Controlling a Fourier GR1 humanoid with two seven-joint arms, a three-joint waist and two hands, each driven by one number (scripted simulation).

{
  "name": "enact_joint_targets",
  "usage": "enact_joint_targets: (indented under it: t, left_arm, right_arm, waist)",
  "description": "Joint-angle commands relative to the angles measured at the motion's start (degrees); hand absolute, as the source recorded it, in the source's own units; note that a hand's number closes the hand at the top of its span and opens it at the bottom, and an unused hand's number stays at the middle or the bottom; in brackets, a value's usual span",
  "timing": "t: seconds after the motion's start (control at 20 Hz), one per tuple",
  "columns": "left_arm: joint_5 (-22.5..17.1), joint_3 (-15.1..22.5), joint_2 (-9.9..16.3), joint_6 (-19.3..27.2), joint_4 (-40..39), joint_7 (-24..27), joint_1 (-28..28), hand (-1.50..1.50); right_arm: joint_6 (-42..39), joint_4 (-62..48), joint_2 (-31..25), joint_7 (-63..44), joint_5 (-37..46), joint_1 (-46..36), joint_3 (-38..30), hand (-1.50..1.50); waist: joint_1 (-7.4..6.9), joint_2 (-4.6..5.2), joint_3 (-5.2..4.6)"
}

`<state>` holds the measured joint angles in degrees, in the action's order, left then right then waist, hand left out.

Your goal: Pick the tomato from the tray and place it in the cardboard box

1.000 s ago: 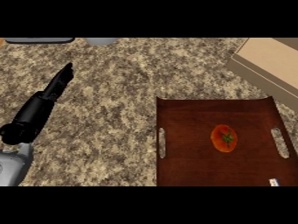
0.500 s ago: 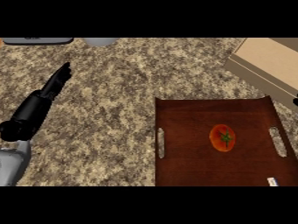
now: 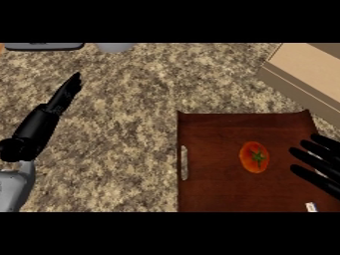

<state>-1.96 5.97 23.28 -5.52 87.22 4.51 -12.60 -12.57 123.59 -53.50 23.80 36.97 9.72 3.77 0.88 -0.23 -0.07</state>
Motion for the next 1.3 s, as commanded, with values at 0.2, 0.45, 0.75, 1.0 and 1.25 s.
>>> enact_joint_targets:
  t: [0.2, 0.45, 0.75, 1.0, 1.25]
  left_arm:
    - [-0.48, -2.88, -0.17, -3.17, 1.45, -0.80, -0.39, 0.00]
    - [3.24, -2.65, -2.61, -2.36, -1.41, 1.83, -0.63, 0.00]
    - [5.22, -1.69, -5.47, -2.41, 1.60, -1.74, -0.09, 0.00]
    - [5.81, -4.04, -4.86, -4.39, 0.83, 2.30, 3.55, 0.00]
    - [7.94, -2.91, -7.74, -3.31, 1.92, -2.65, -0.43, 0.00]
  right_arm:
    - [-4.08, 5.22, 8.01, -9.26, 12.31, 4.19, 7.63, -1.50]
    - [-2.01, 0.35, 10.12, -5.32, 18.67, 4.89, 8.01, -1.50]
    - [-2.90, 0.25, 16.74, -9.26, 24.92, 1.85, 11.31, -1.50]
    - [-3.44, -5.28, 22.03, -10.49, 30.24, -3.51, 14.65, -1.50]
    - [-4.89, -6.96, 25.18, -12.88, 35.41, -5.28, 16.09, -1.50]
  waist:
    - [-0.67, 0.18, 0.07]
    - [-0.47, 0.20, 0.08]
    - [-0.58, 0.18, 0.08]
    - [-0.95, 0.21, 0.07]
    - [-0.81, 0.21, 0.07]
